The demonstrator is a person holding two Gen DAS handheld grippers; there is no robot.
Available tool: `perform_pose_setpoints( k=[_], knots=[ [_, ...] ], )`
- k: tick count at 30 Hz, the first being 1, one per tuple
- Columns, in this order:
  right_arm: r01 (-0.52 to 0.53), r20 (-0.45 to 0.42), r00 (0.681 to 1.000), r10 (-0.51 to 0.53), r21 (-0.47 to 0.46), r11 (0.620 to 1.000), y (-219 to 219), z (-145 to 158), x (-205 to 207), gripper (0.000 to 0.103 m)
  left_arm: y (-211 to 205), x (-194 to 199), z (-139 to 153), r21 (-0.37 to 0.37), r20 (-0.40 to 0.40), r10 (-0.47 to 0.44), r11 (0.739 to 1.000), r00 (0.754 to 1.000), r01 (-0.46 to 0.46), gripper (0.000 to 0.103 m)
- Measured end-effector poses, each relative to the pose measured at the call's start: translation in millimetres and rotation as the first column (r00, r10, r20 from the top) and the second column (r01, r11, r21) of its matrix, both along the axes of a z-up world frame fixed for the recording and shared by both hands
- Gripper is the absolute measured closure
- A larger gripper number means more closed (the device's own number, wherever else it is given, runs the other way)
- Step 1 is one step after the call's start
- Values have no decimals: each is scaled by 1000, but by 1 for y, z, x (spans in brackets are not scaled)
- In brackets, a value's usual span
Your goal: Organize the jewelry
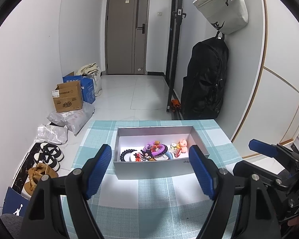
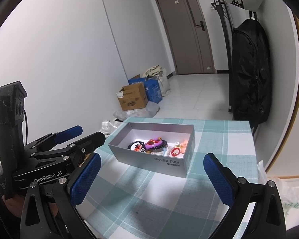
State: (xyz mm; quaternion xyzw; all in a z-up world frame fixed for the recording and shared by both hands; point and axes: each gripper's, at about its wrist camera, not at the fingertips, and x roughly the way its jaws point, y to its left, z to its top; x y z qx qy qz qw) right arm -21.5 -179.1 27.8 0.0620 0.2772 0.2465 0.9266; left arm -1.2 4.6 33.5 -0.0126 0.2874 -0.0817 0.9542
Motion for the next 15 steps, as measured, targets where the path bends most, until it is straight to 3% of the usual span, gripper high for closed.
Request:
perform_pose_setpoints(
  k=[15],
  knots=[
    [2, 0, 1000, -2, -3, 1000, 0, -1, 1, 0, 2, 1, 0, -14, -3, -6, 1000, 1000, 6, 27]
  ],
)
